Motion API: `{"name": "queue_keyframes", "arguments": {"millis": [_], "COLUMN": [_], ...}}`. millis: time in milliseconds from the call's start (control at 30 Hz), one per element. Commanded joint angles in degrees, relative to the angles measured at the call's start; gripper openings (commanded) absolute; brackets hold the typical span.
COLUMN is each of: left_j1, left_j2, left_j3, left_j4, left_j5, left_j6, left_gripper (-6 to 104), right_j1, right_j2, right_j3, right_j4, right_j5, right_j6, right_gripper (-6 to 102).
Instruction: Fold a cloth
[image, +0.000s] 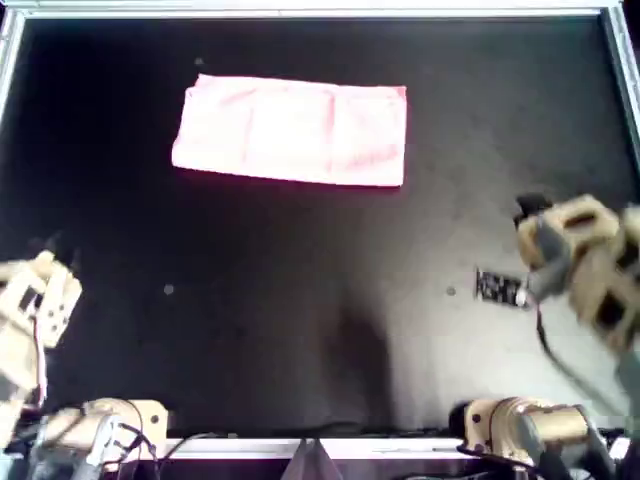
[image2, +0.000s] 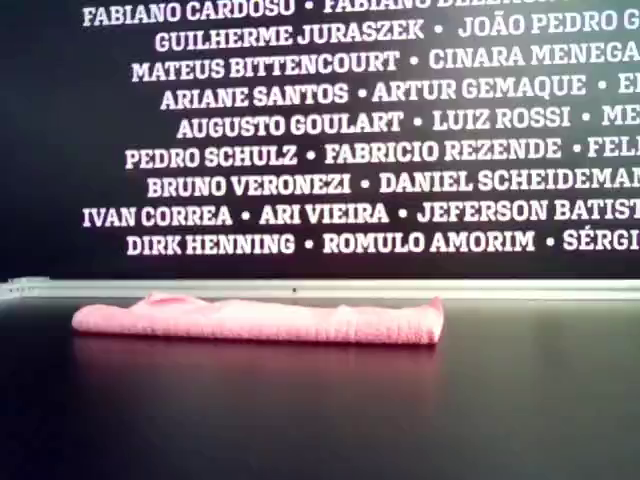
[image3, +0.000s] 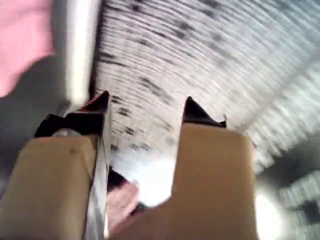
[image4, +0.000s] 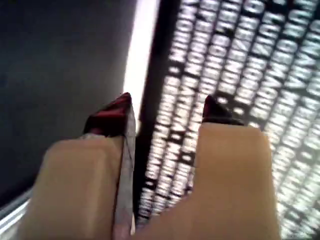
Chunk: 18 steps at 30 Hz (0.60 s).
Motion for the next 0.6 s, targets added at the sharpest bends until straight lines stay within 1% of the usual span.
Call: {"name": "queue_keyframes", "arguments": {"millis": [0,100,167,233,267,300,400,467,533,567], "left_j1": [-0.53,-0.18,-0.09,-0.7,-0.26,-0.09,-0.09,-0.53,-0.53,-0.53], "left_j2": [5.71,7.38,7.38,7.38,7.38,7.38,7.38,7.38,7.38,7.38], "left_j3": [14.85,25.31,30.41,34.1,35.86,37.44,42.19,45.53,48.34,49.48], "left_j4": [-11.16,-16.52,-18.81,-20.57,-21.53,-22.59,-27.07,-30.06,-32.7,-33.66], "left_j5": [-0.35,-0.35,-0.35,0.26,0.26,-0.35,-0.35,-0.35,0.35,0.53], "left_j6": [3.87,6.33,7.29,8.0,8.35,8.61,9.49,9.58,9.58,9.58], "left_gripper": [50,50,50,50,51,51,51,51,51,51], "right_j1": [-0.18,-0.18,-0.18,-0.26,-0.26,-0.26,-0.09,-0.18,-0.18,-0.18], "right_j2": [15.38,23.99,28.3,31.99,32.61,32.7,32.61,32.61,32.61,32.61], "right_j3": [16.26,30.94,39.64,47.02,49.31,51.77,56.6,58.1,59.15,59.33], "right_j4": [-13.97,-20.21,-22.06,-23.03,-23.03,-23.12,-23.2,-23.2,-23.2,-23.2], "right_j5": [0.35,0.35,0.35,0.35,0.35,0.35,0.26,0.26,0.26,0.26], "right_j6": [-0.35,-0.35,-0.35,-0.35,-0.35,-0.35,-0.35,-0.35,-0.26,0.26], "right_gripper": [56,55,57,57,57,57,57,57,57,57]}}
